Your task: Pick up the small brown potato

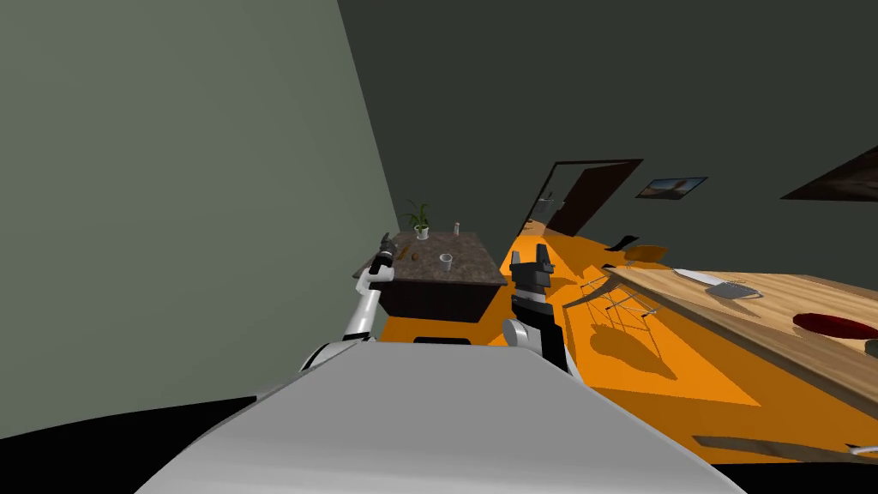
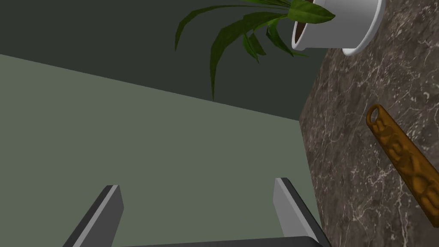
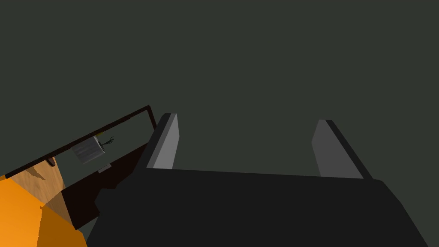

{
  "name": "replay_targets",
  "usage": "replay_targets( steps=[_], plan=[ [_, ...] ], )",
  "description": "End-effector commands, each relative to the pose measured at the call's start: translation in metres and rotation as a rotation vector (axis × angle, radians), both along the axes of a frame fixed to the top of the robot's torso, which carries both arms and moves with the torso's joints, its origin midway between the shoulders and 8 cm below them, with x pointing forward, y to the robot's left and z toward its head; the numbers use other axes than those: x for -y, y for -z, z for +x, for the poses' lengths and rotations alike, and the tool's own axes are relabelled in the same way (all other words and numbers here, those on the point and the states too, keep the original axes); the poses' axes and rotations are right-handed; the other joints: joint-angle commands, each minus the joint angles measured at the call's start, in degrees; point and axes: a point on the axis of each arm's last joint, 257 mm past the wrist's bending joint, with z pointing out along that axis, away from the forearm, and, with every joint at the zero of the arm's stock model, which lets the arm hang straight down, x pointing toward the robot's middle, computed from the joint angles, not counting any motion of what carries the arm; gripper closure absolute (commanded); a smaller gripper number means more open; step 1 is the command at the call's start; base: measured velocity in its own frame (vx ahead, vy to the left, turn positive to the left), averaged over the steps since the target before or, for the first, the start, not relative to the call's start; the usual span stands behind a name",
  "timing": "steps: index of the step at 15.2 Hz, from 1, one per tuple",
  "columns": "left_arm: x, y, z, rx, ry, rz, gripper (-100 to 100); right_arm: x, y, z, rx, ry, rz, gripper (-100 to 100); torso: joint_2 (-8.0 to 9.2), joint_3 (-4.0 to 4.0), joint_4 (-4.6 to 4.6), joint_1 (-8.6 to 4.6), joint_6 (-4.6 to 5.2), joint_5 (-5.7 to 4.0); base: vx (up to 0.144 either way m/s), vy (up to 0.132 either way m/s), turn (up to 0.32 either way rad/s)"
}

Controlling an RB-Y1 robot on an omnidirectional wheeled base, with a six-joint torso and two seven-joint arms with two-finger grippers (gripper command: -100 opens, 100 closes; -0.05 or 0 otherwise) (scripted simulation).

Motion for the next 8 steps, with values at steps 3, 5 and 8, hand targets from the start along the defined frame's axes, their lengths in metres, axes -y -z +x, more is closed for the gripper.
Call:
replay_targets(
  steps=[3,5,8],
  plan=[
    [-0.008,0.011,0.022,-0.061,-0.017,-0.079,-100,0.000,0.000,0.000,0.000,0.000,0.000,0,-0.03,-0.01,-0.01,0.02,0.02,0.00,-0.008,-0.074,0.042],
    [-0.011,0.018,0.034,-0.096,-0.025,-0.124,-100,0.000,0.000,0.000,0.000,0.000,0.000,0,-0.06,-0.03,-0.01,0.06,0.02,0.01,0.001,-0.072,0.052],
    [-0.012,0.028,0.045,-0.138,-0.032,-0.172,-100,0.000,0.000,0.000,0.000,0.000,0.000,0,-0.08,-0.05,-0.02,0.09,0.01,0.01,0.004,-0.061,0.042]
  ],
)
